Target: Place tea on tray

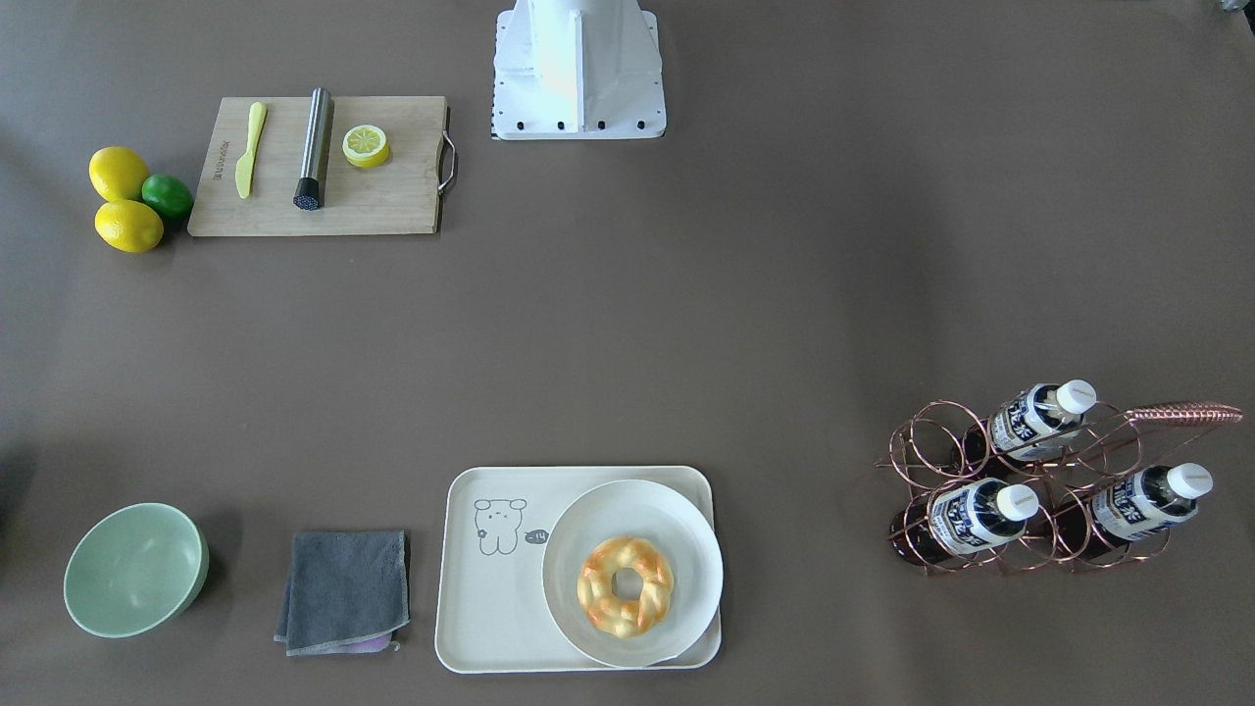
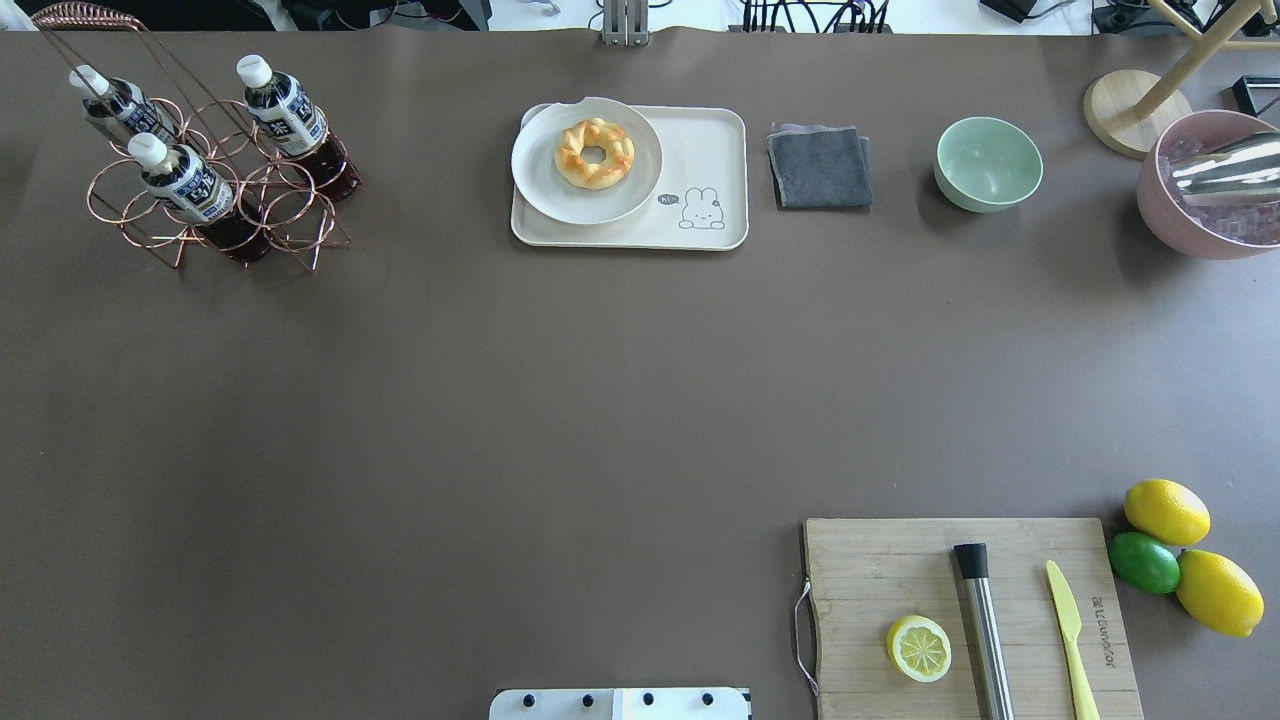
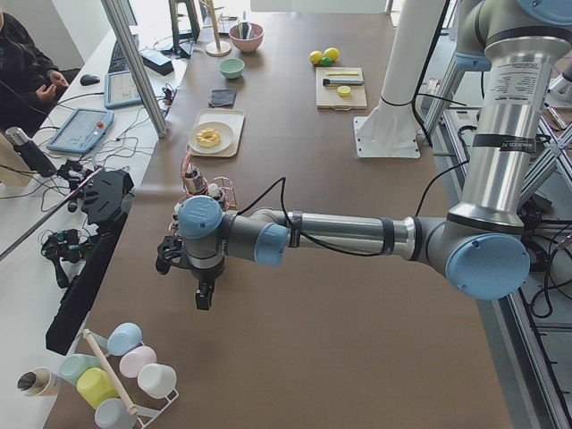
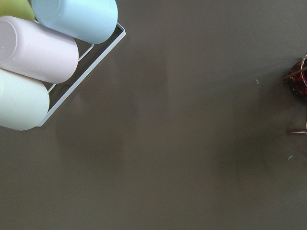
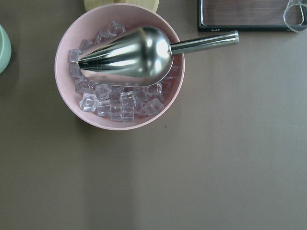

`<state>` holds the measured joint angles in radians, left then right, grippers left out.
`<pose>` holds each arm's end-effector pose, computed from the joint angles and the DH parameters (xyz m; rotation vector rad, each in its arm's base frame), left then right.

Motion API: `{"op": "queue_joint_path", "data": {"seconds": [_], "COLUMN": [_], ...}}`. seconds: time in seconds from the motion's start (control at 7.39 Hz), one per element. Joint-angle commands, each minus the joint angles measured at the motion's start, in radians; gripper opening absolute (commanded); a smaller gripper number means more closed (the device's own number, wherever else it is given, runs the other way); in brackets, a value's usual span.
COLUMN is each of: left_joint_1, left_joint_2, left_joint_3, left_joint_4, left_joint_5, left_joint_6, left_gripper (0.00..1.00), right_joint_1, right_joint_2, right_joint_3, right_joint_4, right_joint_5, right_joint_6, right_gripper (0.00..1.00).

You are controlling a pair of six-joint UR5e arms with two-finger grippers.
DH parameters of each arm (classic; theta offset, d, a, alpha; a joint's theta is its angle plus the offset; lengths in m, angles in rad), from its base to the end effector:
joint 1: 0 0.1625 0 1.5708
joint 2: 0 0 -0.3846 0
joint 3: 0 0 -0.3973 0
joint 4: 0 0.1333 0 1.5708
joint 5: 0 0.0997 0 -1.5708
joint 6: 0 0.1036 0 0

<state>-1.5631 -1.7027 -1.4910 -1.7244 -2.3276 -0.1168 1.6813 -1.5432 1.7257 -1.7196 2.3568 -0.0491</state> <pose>-0.0579 -0.5608 0.5764 0.1485 0.7646 -0.0257 0.1152 -0.4937 0.5447 0.0945 -0.7809 0.0450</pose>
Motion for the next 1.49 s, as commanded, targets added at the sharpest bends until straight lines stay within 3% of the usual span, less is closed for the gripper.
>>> {"op": "queue_joint_path", "data": {"seconds": [0.0, 1.35], "left_joint_1": [0.000, 0.017], "left_joint_2": [-0.005, 0.002], "left_joint_3": [0.004, 0.005], "left_joint_4": [0.002, 0.003], "left_joint_5": [0.002, -0.003], "left_joint_6": [-0.001, -0.011], "left_gripper": [0.98, 0.98], "right_joint_1": [0.000, 0.000], "right_joint_2": [-0.002, -0.035], "right_joint_3": [-0.002, -0.002], "right_joint_4": [0.000, 0.002], "right_joint_5": [-0.004, 0.001], "right_joint_6": [0.000, 0.000], "right_gripper": [1.00, 1.00]}}
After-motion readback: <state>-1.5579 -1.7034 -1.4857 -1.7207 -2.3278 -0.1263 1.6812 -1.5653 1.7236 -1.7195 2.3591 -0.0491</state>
